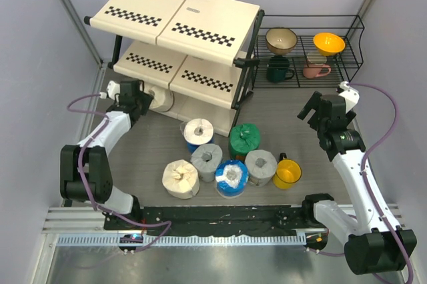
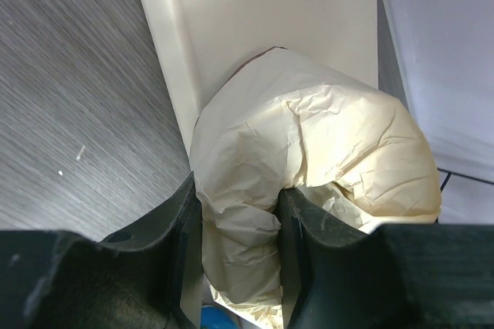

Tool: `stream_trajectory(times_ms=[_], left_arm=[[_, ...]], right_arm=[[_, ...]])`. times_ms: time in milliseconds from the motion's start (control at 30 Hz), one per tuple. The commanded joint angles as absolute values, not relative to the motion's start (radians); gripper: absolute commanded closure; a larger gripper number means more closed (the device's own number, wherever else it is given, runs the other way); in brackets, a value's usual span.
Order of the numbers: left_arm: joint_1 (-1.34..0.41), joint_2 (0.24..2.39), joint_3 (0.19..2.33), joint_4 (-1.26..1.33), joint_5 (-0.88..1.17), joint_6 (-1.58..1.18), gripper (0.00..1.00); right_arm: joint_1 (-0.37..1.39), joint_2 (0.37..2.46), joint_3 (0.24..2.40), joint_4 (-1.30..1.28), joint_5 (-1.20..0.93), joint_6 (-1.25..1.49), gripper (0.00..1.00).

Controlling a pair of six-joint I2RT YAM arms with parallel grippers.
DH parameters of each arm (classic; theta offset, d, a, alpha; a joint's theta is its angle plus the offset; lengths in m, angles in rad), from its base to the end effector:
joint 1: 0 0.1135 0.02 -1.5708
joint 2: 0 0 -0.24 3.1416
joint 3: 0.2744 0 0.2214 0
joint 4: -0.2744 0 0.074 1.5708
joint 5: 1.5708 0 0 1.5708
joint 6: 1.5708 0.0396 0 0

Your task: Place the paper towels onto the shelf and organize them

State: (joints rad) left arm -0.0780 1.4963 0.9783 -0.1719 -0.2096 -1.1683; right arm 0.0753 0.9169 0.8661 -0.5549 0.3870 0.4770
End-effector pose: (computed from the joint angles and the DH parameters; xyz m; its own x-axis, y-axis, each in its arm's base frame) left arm 0.3037 -0.0155 0.2277 -0.1715 -0.8893 -0.4240 -0.6166 0.4325 -0.6578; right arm 0.1815 -0.0013 0.2901 -0.3943 0.3966 -0.8290 0.4736 0.8607 0.1866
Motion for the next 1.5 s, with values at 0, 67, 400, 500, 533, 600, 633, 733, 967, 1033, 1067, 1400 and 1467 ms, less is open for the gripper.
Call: stream_trajectory(times_ms=[0, 67, 400, 500, 533, 600, 633, 733, 967, 1033, 1067, 1400, 1467], left_arm=[[-0.055, 1.509, 1.057, -0.087, -0.221, -1.193, 0.72], [-0.052, 1.537, 1.077, -0.078, -0.21, -1.2, 0.71], [-0.049, 1.626, 1.129, -0.052, -0.163, -1.235, 0.42], [-0.049, 1.618, 1.115, -0.04, -0.157, -1.233, 0.28], [-0.046, 1.617, 1.111, -0.037, -0.152, -1.229, 0.27], [-0.04, 1.611, 1.103, -0.038, -0.135, -1.224, 0.25], [-0.035, 1.606, 1.098, -0.038, -0.13, -1.224, 0.25], [-0.025, 1.58, 1.069, -0.031, -0.107, -1.236, 0.25], [-0.008, 1.502, 1.011, -0.02, -0.06, -1.252, 0.23], [-0.006, 1.483, 0.994, -0.018, -0.051, -1.255, 0.23], [-0.008, 1.465, 0.991, -0.02, -0.04, -1.255, 0.23], [-0.005, 1.226, 0.913, -0.295, -0.011, -1.186, 0.22], [-0.005, 1.175, 0.897, -0.36, -0.006, -1.161, 0.2]], right_arm=[[0.077, 0.907, 0.893, -0.541, 0.387, 0.479, 0.02], [0.075, 0.907, 0.897, -0.542, 0.384, 0.477, 0.02], [0.077, 0.904, 0.913, -0.555, 0.385, 0.462, 0.02], [0.075, 0.904, 0.908, -0.557, 0.383, 0.462, 0.02], [0.077, 0.905, 0.908, -0.557, 0.38, 0.463, 0.02], [0.077, 0.905, 0.907, -0.557, 0.371, 0.463, 0.02], [0.077, 0.907, 0.908, -0.555, 0.365, 0.463, 0.02], [0.077, 0.91, 0.91, -0.557, 0.361, 0.466, 0.02], [0.075, 0.904, 0.916, -0.561, 0.339, 0.472, 0.02], [0.075, 0.9, 0.92, -0.565, 0.336, 0.472, 0.02], [0.075, 0.9, 0.92, -0.568, 0.336, 0.472, 0.02], [0.075, 0.882, 0.939, -0.578, 0.334, 0.45, 0.02], [0.077, 0.884, 0.94, -0.58, 0.336, 0.446, 0.02]])
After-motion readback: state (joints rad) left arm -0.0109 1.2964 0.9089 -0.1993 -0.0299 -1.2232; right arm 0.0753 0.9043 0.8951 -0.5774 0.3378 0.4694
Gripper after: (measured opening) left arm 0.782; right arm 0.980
